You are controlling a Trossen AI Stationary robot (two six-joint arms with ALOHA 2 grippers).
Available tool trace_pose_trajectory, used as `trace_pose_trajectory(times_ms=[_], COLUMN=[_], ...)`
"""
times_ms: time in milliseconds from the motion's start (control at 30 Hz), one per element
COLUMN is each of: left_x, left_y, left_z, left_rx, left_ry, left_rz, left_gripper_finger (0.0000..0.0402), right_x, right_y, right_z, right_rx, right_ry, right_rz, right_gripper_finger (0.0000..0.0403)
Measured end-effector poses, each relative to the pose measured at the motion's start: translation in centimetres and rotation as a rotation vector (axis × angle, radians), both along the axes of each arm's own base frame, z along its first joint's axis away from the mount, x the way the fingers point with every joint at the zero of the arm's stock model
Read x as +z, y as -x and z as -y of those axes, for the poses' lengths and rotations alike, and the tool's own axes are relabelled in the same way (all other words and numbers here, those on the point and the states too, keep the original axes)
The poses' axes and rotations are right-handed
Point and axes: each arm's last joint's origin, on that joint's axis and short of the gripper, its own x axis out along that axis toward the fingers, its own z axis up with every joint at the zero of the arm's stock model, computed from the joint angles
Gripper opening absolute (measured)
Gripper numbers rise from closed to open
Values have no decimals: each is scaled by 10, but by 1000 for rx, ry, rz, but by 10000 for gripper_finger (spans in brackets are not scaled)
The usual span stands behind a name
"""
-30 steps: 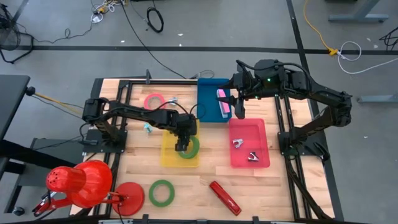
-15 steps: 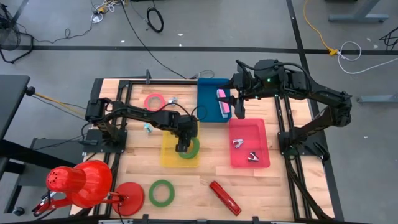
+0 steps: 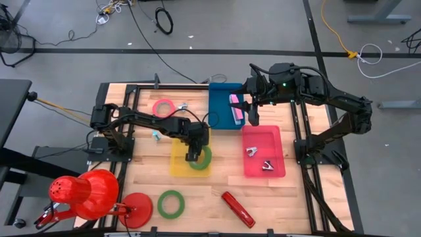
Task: Pick and place Stapler, Stapler remover, tape
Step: Put the right green tape into the yellow bin
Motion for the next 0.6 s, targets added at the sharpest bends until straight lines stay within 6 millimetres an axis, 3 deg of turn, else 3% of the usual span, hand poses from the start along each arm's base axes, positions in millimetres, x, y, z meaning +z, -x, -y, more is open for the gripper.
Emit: trace_pose_trajectory(times_ms=[367, 600], left_x=[-3, 1], left_y=[9, 20], left_z=[0, -20], left_rx=[-8, 81], left_ry=[30, -45], left_rz=[-98, -159], left_gripper_finger=[103, 101], right_x=[0, 0], right_y=[0, 0], right_z=[0, 0], right_rx=[0, 0], right_ry=[0, 0], right_rz=[0, 0], right_gripper_finger=[206, 206])
